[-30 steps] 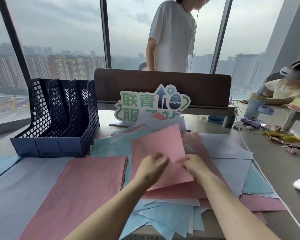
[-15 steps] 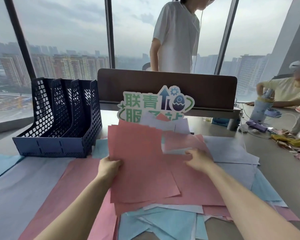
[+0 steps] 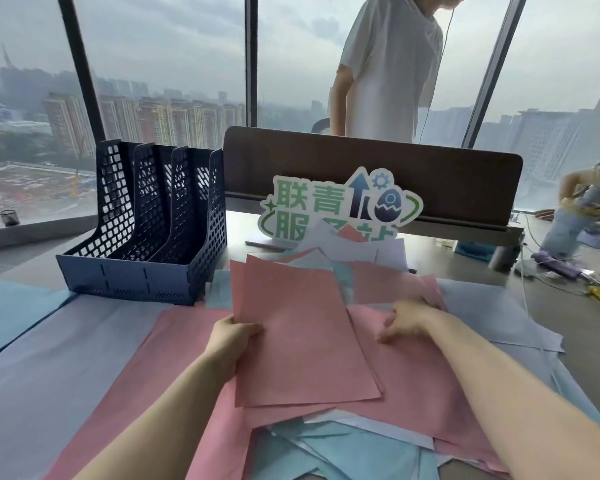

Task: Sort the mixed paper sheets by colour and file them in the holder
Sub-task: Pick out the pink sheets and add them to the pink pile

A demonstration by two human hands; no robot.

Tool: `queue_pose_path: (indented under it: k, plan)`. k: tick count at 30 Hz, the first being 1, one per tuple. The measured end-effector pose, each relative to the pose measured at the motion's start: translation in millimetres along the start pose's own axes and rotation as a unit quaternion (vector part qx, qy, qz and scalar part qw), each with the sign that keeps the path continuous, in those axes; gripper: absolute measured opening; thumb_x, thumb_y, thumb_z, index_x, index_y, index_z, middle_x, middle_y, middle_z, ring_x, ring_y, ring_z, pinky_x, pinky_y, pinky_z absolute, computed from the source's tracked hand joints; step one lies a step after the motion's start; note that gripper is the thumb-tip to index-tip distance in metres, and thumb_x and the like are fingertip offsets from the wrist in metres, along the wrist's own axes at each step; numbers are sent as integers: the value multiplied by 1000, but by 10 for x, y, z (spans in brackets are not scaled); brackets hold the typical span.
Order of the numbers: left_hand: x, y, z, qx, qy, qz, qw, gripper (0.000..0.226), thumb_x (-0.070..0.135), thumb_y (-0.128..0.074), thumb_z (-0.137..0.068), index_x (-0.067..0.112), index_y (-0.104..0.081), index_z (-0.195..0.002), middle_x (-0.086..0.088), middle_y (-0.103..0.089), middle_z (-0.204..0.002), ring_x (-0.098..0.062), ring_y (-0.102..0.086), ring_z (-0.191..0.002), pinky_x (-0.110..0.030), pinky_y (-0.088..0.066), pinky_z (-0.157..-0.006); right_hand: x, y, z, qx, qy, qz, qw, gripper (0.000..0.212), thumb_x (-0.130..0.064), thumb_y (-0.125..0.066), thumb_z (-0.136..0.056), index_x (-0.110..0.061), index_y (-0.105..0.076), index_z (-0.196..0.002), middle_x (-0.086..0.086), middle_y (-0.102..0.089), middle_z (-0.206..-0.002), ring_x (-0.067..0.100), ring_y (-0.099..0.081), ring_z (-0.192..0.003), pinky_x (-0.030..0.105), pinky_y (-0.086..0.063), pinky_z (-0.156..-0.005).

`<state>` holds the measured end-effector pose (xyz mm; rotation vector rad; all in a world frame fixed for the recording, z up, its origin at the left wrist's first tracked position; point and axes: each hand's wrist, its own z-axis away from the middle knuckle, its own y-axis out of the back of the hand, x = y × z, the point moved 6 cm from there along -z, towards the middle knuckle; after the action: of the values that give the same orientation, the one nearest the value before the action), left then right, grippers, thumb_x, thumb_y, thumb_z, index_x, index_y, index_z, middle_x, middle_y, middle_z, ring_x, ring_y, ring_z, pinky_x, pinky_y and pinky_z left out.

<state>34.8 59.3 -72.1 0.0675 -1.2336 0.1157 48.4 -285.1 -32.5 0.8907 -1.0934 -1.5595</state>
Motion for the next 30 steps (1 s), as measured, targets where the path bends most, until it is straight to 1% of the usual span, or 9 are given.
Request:
queue_pose_path:
  k: [3,5,9,12,15,22,25,28,30]
  plan:
    - [-10,8,-12,1,7,14,1000,14,-1,-70,-82,7,-65,-92,-15,-70,-79,-26,-62,-62,-38,-57,-67,43,148,59,94,5,13,995,9,-28,-61,-83,-24,-61,-92,4,-64,-101,24,-61,-90,27,-45,-68]
    - [-19,18,-25,3,5,17,1000,15,-2,-69,-82,6,-65,-94,-15,-69,-79,-26,-61,-59,-35,-57,-64,192,371,152,244,-58,1,968,20,-13,-48,-89,-21,-62,-99,10,-65,-103,30,-63,-92,31,-45,-70]
    - [-27,9,-41,-1,3,9,1000,17,-5,-64,-85,5,-64,-98,-16,-69,-86,-28,-63,-67,-40,-59,-71,345,918,608,493,-62,-192,846,21,-17,-41,-99,-13,-61,-102,20,-68,-96,40,-63,-90,37,-39,-69]
    - [-13,11,-20,-1,-1,-6,1000,17,-4,-60,-86,9,-63,-96,-16,-69,-90,-31,-64,-77,-42,-57,-78,360,1225,815,546,-23,-343,764,24,-14,-45,-91,-11,-68,-99,14,-71,-99,35,-62,-95,31,-35,-69]
    - [-3,-1,12,-16,3,-2,1000,19,-5,-55,-89,13,-62,-91,-16,-69,-90,-31,-65,-77,-39,-59,-71,417,1286,748,528,-41,-435,728,24,-17,-49,-86,-12,-72,-94,10,-72,-96,31,-64,-94,32,-45,-74]
    - [-15,32,19,-22,31,26,999,26,-1,-44,-91,2,-63,-107,-17,-68,-85,-30,-64,-72,-47,-59,-72,-128,482,383,375,-29,-421,825,19,-24,-61,-91,-9,-73,-93,17,-72,-98,35,-64,-94,33,-44,-75]
    - [-11,6,70,-43,58,98,993,31,31,-47,-100,6,-64,-108,-9,-68,-74,-24,-65,-65,-31,-53,-61,-395,61,301,311,-44,-408,857,15,-21,-58,-91,-12,-70,-95,17,-71,-103,35,-63,-97,32,-40,-73]
    - [7,-50,33,-88,45,112,989,50,56,-53,-92,19,-55,-125,-4,-62,-111,-23,-62,-99,-33,-46,-84,-631,-185,249,265,-39,-389,881,9,-19,-56,-92,-14,-64,-93,16,-70,-105,34,-62,-99,31,-39,-73]
    - [20,-32,7,-76,15,39,996,50,36,-72,-84,10,-56,-124,-7,-63,-113,-24,-62,-96,-34,-51,-85,-791,-253,229,227,-14,-377,898,6,-21,-57,-92,-17,-59,-91,13,-68,-102,31,-61,-96,28,-35,-70]
